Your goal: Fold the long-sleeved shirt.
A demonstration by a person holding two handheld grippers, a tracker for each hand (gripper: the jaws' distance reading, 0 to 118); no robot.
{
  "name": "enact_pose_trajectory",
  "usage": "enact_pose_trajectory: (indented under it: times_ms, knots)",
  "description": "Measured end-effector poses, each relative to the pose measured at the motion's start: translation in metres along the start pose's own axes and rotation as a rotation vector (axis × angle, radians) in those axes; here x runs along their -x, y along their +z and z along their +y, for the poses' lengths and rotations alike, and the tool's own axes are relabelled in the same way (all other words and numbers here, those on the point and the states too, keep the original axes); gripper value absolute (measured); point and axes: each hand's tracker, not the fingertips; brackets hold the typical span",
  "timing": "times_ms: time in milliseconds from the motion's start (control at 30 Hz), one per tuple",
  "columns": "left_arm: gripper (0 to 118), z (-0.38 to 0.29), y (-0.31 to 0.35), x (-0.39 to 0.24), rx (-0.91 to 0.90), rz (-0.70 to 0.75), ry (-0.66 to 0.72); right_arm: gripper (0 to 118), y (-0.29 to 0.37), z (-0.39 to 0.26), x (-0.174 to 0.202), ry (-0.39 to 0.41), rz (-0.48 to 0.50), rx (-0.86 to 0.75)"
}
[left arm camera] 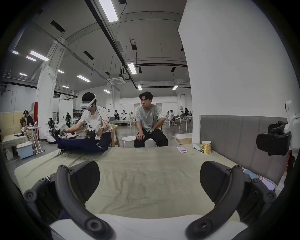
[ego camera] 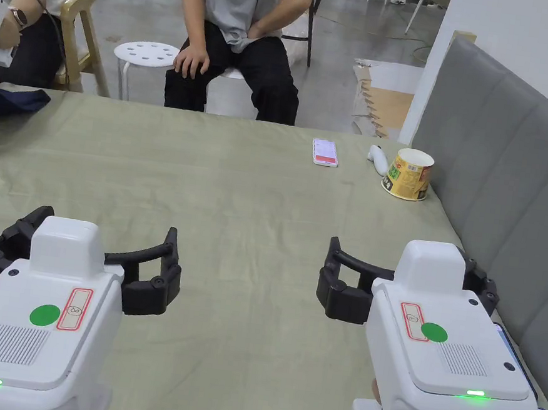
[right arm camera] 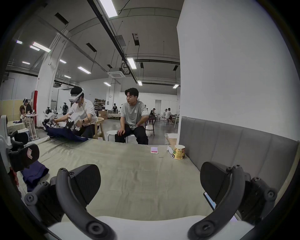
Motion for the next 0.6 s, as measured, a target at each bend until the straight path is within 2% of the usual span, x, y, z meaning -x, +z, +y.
enact_pose_trajectory:
  times_ms: [600]
  knots:
    - [111, -0.0011, 0.0014, -0.004, -0.005, 0.007, -0.022, 118, 0.0002, -0.001, 0.0005, -0.003, 0.005, 0.0]
